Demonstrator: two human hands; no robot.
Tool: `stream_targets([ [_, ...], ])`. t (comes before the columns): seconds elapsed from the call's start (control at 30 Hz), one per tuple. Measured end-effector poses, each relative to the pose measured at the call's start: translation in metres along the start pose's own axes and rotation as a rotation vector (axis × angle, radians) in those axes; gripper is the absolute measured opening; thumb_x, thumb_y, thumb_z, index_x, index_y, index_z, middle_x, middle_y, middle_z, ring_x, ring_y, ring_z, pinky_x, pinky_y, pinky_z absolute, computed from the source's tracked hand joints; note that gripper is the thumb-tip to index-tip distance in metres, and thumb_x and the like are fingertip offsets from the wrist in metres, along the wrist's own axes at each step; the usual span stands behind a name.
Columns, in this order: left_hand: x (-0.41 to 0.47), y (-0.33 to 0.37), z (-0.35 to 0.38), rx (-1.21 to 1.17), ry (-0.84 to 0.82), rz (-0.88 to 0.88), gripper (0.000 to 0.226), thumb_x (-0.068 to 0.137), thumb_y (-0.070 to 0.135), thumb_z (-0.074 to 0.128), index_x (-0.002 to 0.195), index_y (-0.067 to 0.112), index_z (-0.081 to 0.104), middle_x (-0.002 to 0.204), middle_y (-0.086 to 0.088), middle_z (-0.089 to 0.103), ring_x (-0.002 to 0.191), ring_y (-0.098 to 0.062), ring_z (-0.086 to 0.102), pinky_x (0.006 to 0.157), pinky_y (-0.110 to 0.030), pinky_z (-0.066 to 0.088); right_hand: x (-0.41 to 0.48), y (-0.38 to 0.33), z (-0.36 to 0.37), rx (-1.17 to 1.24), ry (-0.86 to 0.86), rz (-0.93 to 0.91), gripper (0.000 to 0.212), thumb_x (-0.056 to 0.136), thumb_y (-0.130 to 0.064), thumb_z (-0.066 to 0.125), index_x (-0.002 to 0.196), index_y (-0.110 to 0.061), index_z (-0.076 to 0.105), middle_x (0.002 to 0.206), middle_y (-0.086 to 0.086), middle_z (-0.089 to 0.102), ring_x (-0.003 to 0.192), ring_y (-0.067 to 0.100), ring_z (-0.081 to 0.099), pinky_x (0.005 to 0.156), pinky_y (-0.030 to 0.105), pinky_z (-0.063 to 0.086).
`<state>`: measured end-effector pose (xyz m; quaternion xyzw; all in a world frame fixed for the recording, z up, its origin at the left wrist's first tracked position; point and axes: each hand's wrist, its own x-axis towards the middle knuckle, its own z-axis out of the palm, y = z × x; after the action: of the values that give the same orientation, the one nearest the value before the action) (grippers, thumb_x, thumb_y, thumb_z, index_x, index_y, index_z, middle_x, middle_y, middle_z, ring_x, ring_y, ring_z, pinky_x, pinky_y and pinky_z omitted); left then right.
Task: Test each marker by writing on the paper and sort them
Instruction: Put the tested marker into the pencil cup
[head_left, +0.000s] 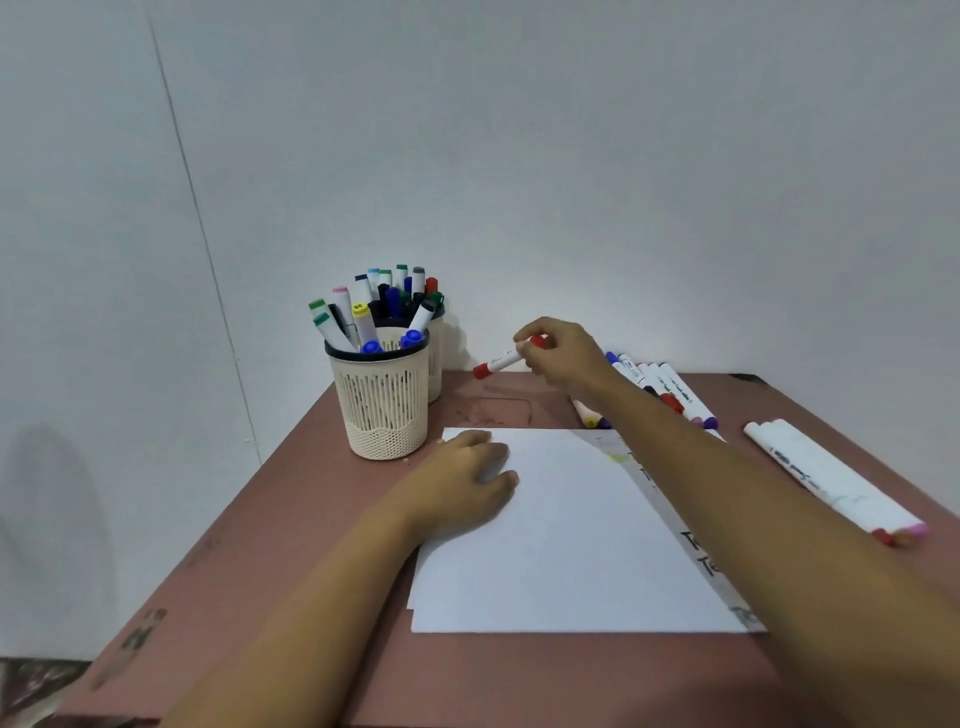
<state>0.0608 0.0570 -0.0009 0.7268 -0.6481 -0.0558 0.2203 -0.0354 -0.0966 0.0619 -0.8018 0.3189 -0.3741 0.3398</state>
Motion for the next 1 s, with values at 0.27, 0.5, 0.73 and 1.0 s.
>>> stream_targets([
  [0.27, 0.000, 0.020, -0.008, -0.006, 0.460, 0.113, 0.040, 0.091, 0.024, 0.060, 0.127, 0.010, 0.056, 0.124, -0.005, 0.055, 0.112, -0.020, 0.053, 0.083, -0.017, 0.033, -0.079, -0.012, -0.061, 0.398, 0.157, 0.175, 0.016, 0.095, -0.013, 0.050, 0.094, -0.009, 0.066, 0.065, 0.003, 0.054, 0.055, 0.012, 0.047, 0.053, 0.022, 0.042],
  [0.5, 0.003, 0.035, 0.005, -0.050, 0.348, 0.172, 0.032, 0.092, 0.028, 0.056, 0.122, 0.016, 0.057, 0.109, 0.001, 0.062, 0.100, -0.020, 0.056, 0.085, -0.036, 0.045, -0.116, -0.004, -0.045, 0.570, 0.098, 0.237, 0.016, 0.096, -0.014, 0.050, 0.089, -0.008, 0.063, 0.061, 0.001, 0.052, 0.055, 0.013, 0.046, 0.056, 0.024, 0.039],
  [0.73, 0.000, 0.040, 0.003, -0.101, 0.300, 0.182, 0.020, 0.096, 0.024, 0.050, 0.098, 0.006, 0.056, 0.081, -0.002, 0.057, 0.074, -0.021, 0.050, 0.064, -0.026, 0.036, -0.117, 0.001, -0.024, 0.654, 0.075, 0.276, 0.024, 0.089, -0.032, 0.066, 0.081, -0.011, 0.059, 0.061, -0.001, 0.050, 0.051, 0.009, 0.045, 0.050, 0.021, 0.037],
  [1.0, 0.000, 0.044, 0.001, -0.142, 0.277, 0.171, 0.022, 0.095, 0.028, 0.051, 0.097, 0.008, 0.058, 0.059, 0.008, 0.044, 0.052, -0.007, 0.043, 0.051, -0.019, 0.030, -0.115, 0.006, -0.019, 0.608, 0.031, 0.142, 0.028, 0.095, -0.022, 0.057, 0.072, -0.007, 0.055, 0.054, -0.004, 0.042, 0.046, 0.004, 0.036, 0.046, 0.016, 0.031],
])
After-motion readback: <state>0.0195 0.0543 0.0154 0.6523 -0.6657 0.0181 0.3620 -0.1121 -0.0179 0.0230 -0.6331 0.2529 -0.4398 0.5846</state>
